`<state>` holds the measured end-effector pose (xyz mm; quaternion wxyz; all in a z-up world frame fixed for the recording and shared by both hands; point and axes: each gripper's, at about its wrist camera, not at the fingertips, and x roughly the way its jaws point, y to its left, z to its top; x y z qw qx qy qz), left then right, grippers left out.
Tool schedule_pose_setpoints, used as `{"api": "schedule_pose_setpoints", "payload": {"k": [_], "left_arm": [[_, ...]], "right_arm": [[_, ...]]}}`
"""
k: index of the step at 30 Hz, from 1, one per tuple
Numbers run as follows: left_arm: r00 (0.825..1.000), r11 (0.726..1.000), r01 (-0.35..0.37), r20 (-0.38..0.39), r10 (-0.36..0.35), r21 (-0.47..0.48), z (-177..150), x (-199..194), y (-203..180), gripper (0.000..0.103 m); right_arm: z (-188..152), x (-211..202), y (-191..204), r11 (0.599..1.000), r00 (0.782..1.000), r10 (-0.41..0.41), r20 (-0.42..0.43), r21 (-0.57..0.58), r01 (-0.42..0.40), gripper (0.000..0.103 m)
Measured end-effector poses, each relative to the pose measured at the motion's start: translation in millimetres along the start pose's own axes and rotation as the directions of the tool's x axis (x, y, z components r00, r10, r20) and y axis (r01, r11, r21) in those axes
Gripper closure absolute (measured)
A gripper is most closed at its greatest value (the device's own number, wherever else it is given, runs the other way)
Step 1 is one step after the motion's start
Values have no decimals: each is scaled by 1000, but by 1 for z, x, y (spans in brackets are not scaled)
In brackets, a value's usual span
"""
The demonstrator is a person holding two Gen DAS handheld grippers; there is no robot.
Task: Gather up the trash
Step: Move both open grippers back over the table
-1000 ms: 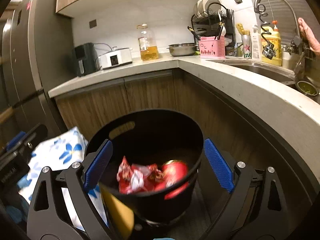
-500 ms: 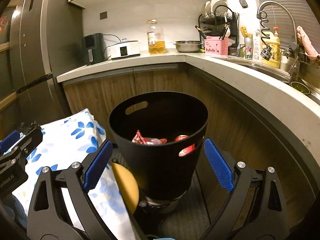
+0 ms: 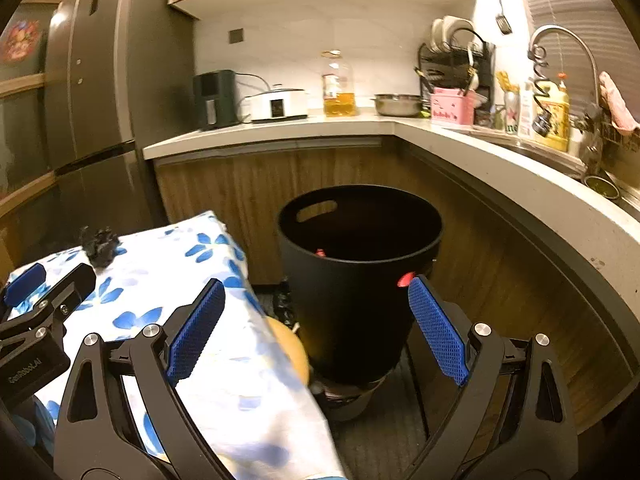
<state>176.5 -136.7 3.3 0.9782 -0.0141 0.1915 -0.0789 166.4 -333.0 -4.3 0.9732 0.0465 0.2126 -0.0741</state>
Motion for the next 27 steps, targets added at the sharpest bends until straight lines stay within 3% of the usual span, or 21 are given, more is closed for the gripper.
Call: {"api": "schedule_pose_setpoints", "payload": {"k": [11,17,21,27], "left_arm": [[995,992,-104,-6,104,-68,-14,-16,54,6],[981,974,-194,-12,194,-113,-20,-20,93,6],[963,954,-268,-17,268,-134,-23,-22,122,6],[924,907,-380,-21,383,-179,-18,-23,170,6]], "right_arm": [[-13,-1,61,991,993,120,-8,-59,-120,11],[-18,6,99,974,980,200,-11,-106,-200,11],[-20,13,120,964,972,236,-17,-121,-236,11],[-17,23,154,948,960,282,-9,-149,-280,11]]}}
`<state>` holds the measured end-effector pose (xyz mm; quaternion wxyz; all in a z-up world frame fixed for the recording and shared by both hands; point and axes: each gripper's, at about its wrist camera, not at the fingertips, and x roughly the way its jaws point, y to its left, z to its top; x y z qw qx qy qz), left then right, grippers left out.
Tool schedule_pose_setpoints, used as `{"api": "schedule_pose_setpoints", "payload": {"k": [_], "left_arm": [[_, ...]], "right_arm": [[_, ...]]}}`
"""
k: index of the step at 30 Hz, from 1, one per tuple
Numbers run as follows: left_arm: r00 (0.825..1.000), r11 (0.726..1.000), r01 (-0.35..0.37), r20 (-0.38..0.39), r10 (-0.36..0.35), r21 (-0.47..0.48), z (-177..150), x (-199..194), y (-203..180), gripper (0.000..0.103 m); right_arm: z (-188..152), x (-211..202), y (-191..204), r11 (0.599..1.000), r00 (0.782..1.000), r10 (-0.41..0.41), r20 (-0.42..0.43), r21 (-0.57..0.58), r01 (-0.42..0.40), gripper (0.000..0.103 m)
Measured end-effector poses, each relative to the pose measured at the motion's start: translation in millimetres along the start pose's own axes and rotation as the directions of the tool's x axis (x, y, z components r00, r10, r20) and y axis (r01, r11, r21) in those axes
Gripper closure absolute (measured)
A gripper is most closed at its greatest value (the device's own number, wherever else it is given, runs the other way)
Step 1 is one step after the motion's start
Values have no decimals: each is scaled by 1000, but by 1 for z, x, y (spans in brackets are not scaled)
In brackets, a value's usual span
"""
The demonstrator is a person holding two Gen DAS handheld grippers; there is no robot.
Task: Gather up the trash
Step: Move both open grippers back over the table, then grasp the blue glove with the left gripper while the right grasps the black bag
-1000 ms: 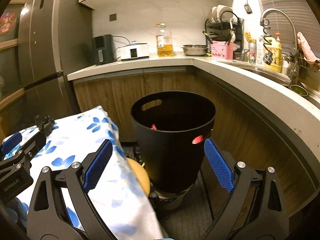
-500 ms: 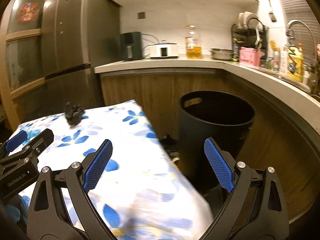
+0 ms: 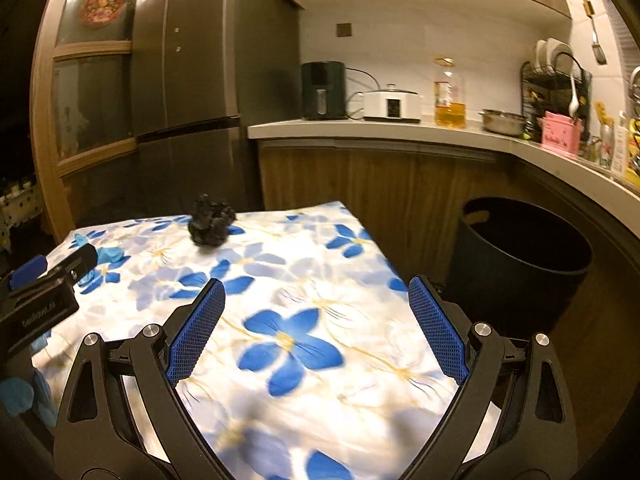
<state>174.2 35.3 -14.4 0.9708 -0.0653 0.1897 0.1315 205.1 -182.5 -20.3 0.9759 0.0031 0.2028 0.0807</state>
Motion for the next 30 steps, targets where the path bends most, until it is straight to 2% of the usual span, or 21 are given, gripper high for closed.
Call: {"api": "schedule_pose_setpoints", "payload": {"k": [6,16,21,26,30], "left_arm": [[996,996,-84,0,84,-19,14,19,30,6],[986,985,-166,-2,166,-55,30,56,69,6],[971,966,-236,-64,230,-105,36,91,100,6],[961,952,-267,-122,250,-153,38,115,119,7],[952,947,-275,-188,243,-167,34,133,127,12]], "right_arm": [[13,21,29,999,999,51,14,-13,-51,11],[31,58,73,993,993,118,26,-33,-117,11],[37,79,90,990,990,137,36,-33,-136,11],[42,105,103,988,987,156,27,-11,-156,11],[44,127,115,989,989,149,17,-17,-149,11]]}}
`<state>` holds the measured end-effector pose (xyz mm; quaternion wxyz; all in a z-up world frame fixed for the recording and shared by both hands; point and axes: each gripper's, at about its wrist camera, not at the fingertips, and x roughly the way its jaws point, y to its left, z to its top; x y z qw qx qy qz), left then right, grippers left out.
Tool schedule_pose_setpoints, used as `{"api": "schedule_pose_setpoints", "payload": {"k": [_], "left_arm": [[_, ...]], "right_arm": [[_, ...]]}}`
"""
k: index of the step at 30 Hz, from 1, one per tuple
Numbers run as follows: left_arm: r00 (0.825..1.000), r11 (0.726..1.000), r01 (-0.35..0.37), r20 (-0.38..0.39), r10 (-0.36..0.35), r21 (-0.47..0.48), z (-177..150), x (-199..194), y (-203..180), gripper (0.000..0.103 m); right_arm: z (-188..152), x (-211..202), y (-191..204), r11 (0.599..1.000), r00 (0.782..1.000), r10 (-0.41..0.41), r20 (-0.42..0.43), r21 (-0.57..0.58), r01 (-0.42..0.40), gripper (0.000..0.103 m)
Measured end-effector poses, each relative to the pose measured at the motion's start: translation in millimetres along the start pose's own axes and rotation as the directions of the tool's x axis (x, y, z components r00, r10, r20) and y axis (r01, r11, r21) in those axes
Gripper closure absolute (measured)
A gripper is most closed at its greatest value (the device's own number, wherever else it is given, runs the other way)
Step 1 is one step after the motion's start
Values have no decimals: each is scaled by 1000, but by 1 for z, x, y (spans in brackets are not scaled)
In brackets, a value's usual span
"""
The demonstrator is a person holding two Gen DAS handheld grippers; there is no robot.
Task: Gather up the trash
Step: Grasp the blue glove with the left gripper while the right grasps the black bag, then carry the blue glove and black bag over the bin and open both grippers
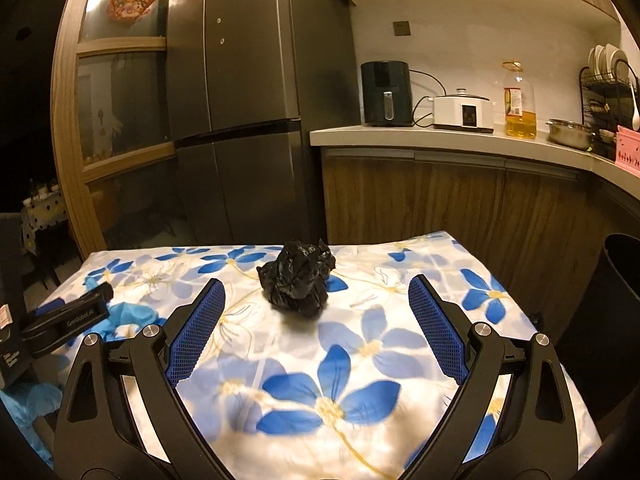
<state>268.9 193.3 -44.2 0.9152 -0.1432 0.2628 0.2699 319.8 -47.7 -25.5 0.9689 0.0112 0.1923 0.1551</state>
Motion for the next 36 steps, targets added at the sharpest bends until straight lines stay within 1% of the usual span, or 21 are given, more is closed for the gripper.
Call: {"api": "schedule_pose_setpoints", "payload": {"k": [1,2,4,6,7,8,9,11,13,16,18,19,20,21,22,23,24,26,27,29,36], "left_arm": [[1000,1000,-6,-10,6,-7,0,4,2,16],[1000,1000,-6,-22,6,-13,-1,6,3,23],[999,1000,2,-53,-3,-20,-2,13,4,30],[995,999,23,-96,-26,-28,-4,23,5,42],[992,999,32,-119,-36,-38,-5,28,6,55],[990,998,35,-137,-42,-53,-6,32,9,64],[987,996,43,-151,-54,-74,-7,36,14,67],[984,992,67,-160,-83,-103,-9,38,19,80],[983,989,87,-149,-104,-117,-10,35,21,85],[985,986,116,-115,-129,-117,-9,29,20,89],[987,985,128,-83,-138,-117,-8,21,20,89],[987,984,135,-68,-143,-113,-8,17,20,89],[988,984,140,-57,-147,-107,-8,14,19,89],[987,984,144,-50,-149,-102,-7,13,18,89],[987,984,148,-43,-153,-96,-7,12,17,90],[987,984,150,-39,-154,-92,-7,11,17,90],[987,984,155,-33,-159,-88,-6,10,16,90],[986,984,159,-26,-162,-82,-5,9,16,91],[986,983,163,-22,-165,-79,-5,8,15,91],[985,983,169,-17,-171,-71,-5,5,14,92],[983,983,182,6,-182,-6,-4,-12,3,93]], "right_arm": [[0,5,0,1000,1000,-1,-5,2,1,11],[1,10,1,1000,1000,0,-11,5,1,11],[0,20,4,1000,1000,-5,-19,7,5,11],[1,30,5,1000,1000,-11,-28,9,11,11],[1,34,4,1000,999,-11,-34,16,12,11],[2,39,4,1000,999,-8,-41,26,9,11],[3,44,4,999,999,-3,-49,38,4,12],[4,52,4,999,998,-3,-59,50,6,12],[5,59,4,998,997,0,-71,57,4,16],[4,67,4,997,995,9,-95,71,-2,28],[3,75,3,997,993,16,-121,76,-7,41],[2,78,2,997,991,20,-134,79,-10,44],[2,80,2,997,990,25,-141,81,-13,50],[1,82,3,997,989,29,-147,82,-17,60],[1,83,3,996,988,39,-152,80,-27,66],[1,83,4,996,987,49,-151,76,-38,75],[0,82,5,996,988,53,-147,74,-42,82],[1,78,7,996,989,62,-136,66,-54,92],[2,76,7,997,989,62,-133,61,-55,95],[3,69,7,997,991,66,-119,50,-60,97],[14,27,-6,999,997,50,-62,16,-49,99]]}}
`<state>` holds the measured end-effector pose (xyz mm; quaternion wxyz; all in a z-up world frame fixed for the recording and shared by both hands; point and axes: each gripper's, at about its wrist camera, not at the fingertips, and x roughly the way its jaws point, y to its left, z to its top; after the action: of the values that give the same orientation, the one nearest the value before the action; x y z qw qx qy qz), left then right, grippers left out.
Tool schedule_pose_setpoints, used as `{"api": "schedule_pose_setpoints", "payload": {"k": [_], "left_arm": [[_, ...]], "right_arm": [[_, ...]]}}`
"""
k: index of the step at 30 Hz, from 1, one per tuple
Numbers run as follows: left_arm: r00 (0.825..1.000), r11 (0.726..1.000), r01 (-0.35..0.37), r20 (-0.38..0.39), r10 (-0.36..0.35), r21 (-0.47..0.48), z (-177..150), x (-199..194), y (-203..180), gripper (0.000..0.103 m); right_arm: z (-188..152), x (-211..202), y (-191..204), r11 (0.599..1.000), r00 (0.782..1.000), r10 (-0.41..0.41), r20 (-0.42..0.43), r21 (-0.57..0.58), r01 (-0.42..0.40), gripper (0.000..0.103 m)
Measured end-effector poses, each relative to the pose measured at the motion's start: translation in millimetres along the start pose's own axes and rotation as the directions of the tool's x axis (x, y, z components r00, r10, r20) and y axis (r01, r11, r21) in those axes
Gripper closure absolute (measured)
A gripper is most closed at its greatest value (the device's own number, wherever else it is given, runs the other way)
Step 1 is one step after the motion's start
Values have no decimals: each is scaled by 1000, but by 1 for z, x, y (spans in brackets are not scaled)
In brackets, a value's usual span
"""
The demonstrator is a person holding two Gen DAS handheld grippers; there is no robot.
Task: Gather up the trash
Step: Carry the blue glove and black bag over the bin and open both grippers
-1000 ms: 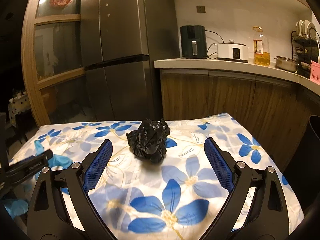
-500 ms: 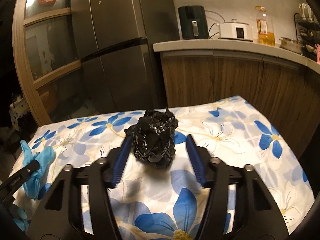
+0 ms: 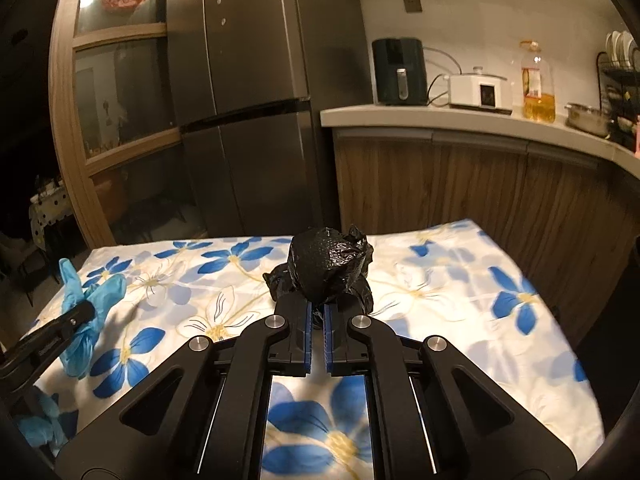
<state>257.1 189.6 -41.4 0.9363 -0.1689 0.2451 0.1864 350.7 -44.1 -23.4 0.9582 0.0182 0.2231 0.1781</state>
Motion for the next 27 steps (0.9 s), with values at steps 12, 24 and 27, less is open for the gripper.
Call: {"api": "schedule_pose_setpoints", "payload": {"k": [12,24,27], "left_arm": [[991,983,126,30,-131,135,-10,-47,-79,94],[938,896,330,5,-347,296,-40,-94,-209,94],[912,856,390,-18,-409,340,-53,-104,-250,94]], "right_arm": [[8,-83,-44,1000,995,-25,93,7,24,99],[1,-160,-134,985,974,-157,164,92,144,99],[0,-179,-165,973,960,-213,179,127,192,99]]}}
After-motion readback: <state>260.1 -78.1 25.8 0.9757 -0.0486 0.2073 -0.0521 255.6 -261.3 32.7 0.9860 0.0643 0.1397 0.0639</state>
